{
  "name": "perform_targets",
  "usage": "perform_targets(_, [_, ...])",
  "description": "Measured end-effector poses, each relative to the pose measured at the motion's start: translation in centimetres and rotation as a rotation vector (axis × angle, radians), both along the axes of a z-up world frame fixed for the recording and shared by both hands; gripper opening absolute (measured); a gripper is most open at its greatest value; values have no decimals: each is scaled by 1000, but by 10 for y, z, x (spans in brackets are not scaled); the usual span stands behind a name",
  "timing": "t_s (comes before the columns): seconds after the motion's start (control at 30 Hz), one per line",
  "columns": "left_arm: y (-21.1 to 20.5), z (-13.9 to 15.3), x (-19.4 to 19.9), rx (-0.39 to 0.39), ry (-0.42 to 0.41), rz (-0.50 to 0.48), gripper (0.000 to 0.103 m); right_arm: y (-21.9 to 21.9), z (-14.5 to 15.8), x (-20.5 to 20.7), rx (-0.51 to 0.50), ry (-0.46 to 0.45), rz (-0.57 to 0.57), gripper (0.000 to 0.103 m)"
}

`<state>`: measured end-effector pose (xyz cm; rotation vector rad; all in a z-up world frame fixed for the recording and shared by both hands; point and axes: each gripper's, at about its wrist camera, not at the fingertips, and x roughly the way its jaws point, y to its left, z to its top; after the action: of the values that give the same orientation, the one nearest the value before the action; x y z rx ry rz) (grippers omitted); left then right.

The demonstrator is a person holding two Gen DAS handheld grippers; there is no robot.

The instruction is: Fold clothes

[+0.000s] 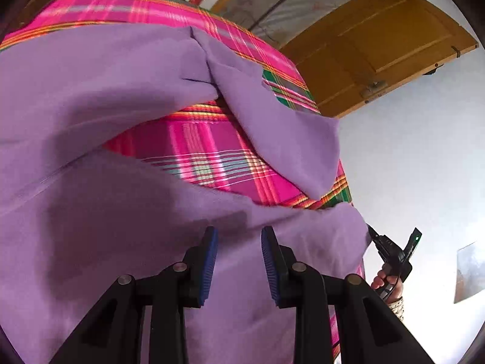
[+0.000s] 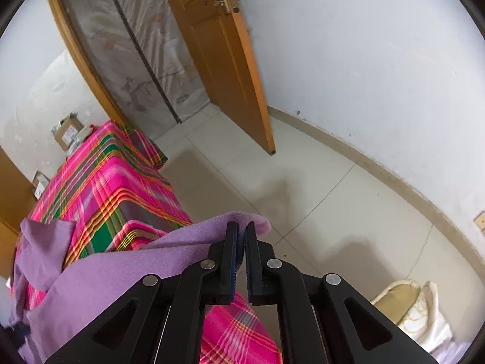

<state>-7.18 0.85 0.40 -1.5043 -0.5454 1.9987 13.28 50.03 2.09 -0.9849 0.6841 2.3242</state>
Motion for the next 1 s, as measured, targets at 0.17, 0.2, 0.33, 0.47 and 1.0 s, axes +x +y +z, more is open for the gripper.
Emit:
perform_targets(0.17, [9, -7, -11, 20, -13, 3, 30, -8, 12, 4, 31, 2, -8, 22])
perform_targets(0.2, [10, -8, -13, 25, -17, 7, 30, -10, 14, 4, 46, -2, -6, 24])
perform_targets(0.33, [16, -7, -21, 36, -11, 17, 30, -10, 20, 8, 82, -16, -38, 27])
perform_targets(0.47, [17, -11, -30, 65, -31, 47, 30, -4, 19, 13, 45, -16, -93, 27])
perform_targets(1.0, [-89, 49, 20, -24, 99, 225, 30, -96, 90, -18, 105, 165, 203, 28])
